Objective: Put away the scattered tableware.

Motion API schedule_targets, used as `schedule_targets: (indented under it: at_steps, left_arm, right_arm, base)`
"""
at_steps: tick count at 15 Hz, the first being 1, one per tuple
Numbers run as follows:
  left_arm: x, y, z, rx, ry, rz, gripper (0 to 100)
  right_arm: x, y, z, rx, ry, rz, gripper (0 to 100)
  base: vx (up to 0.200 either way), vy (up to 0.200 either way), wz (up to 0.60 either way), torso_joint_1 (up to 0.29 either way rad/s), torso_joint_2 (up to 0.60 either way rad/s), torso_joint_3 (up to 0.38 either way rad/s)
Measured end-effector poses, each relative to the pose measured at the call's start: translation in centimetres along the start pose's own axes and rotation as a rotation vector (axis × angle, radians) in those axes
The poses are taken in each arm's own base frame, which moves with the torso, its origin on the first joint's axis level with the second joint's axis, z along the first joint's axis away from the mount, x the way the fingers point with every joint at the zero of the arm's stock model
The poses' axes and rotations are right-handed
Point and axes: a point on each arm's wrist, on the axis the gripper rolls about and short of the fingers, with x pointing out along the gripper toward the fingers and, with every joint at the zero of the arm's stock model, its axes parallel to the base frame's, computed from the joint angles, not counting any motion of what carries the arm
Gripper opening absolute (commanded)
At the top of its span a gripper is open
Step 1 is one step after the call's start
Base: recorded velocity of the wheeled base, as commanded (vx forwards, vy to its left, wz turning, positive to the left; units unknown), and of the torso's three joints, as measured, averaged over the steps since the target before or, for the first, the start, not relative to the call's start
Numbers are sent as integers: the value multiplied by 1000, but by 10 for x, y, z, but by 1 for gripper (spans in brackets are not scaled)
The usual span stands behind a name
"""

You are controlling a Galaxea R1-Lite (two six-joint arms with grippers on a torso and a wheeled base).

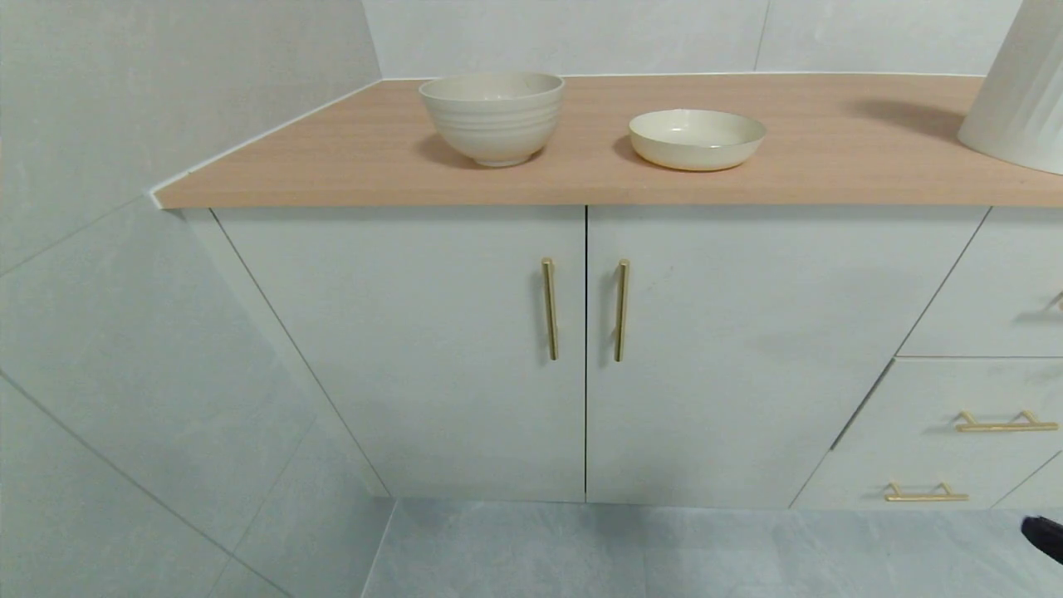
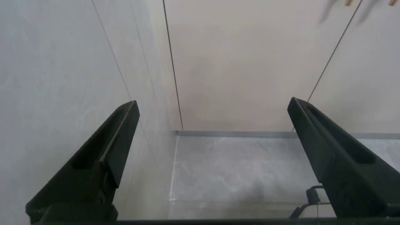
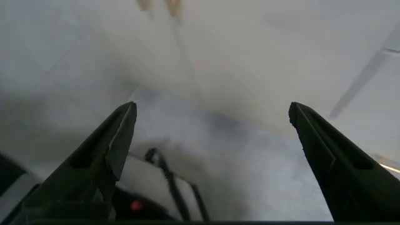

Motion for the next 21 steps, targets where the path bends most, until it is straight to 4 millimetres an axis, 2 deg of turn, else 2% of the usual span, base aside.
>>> schedule_targets:
  at_steps: [2, 5, 8, 11, 15, 21]
  left_arm:
    - [0, 0, 0, 0, 0, 0, 100]
    - [0, 0, 0, 0, 0, 0, 100]
    - [0, 0, 0, 0, 0, 0, 100]
    - [0, 0, 0, 0, 0, 0, 100]
    - [0, 0, 0, 0, 0, 0, 100]
    - [0, 0, 0, 0, 0, 0, 100]
  right_arm:
    - [40, 1, 26, -7, 57, 80, 100]
    - [115, 14, 55, -31, 40, 187, 100]
    - [179, 33, 71, -19, 16, 260, 100]
    - [229, 50, 78, 5, 23, 308, 100]
    - [271, 60, 70, 52, -14, 334, 100]
    - [300, 62, 60, 156, -49, 342, 100]
  base:
    - [0, 0, 0, 0, 0, 0]
    - [0, 0, 0, 0, 0, 0]
    - [0, 0, 0, 0, 0, 0]
    - [0, 0, 0, 0, 0, 0]
    - [0, 0, 0, 0, 0, 0]
    - [0, 0, 0, 0, 0, 0]
